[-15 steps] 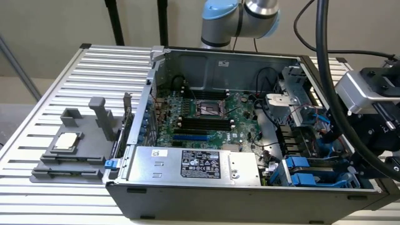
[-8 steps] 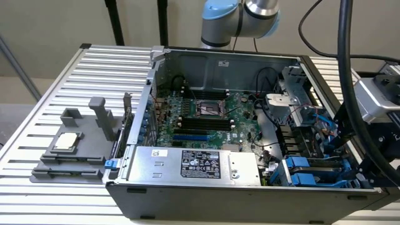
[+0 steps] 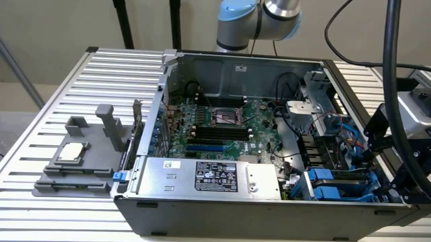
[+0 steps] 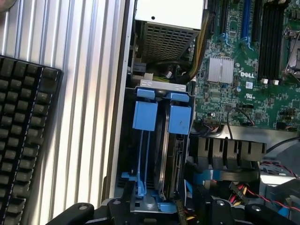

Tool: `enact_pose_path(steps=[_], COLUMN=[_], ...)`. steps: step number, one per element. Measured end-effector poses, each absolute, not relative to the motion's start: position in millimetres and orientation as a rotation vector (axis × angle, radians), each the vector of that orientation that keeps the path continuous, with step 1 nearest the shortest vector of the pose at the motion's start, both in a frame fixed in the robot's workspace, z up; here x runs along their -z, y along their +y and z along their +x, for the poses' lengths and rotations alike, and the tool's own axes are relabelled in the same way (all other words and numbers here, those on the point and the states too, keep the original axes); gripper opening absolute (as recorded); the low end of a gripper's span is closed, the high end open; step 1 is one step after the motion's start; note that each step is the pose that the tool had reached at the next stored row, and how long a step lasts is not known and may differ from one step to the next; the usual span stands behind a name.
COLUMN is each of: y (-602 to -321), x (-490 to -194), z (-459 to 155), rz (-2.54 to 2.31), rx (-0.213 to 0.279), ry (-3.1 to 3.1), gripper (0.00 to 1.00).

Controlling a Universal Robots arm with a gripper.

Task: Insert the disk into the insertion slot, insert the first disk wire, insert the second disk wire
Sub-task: 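Insert the first disk wire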

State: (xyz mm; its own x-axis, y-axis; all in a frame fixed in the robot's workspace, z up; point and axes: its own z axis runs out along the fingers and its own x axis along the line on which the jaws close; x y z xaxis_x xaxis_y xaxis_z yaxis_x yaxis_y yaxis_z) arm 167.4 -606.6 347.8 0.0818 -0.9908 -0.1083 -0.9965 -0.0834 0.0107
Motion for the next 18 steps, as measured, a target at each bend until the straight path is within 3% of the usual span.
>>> enact_pose_path(steps=[8,10,11,18], y=[-606.6,-606.6,-606.6,-606.6], x=[-344.4,-344.0,-344.1,-344.1], z=[170.8,172.5,173.7,178.8], rz=[-2.285,-2.289,-2.29,-2.3], rx=[-0.177,-0.185,-0.189,-0.221], ry=[2.009,1.996,1.99,1.941], gripper=[0.6,0.58,0.5,0.5])
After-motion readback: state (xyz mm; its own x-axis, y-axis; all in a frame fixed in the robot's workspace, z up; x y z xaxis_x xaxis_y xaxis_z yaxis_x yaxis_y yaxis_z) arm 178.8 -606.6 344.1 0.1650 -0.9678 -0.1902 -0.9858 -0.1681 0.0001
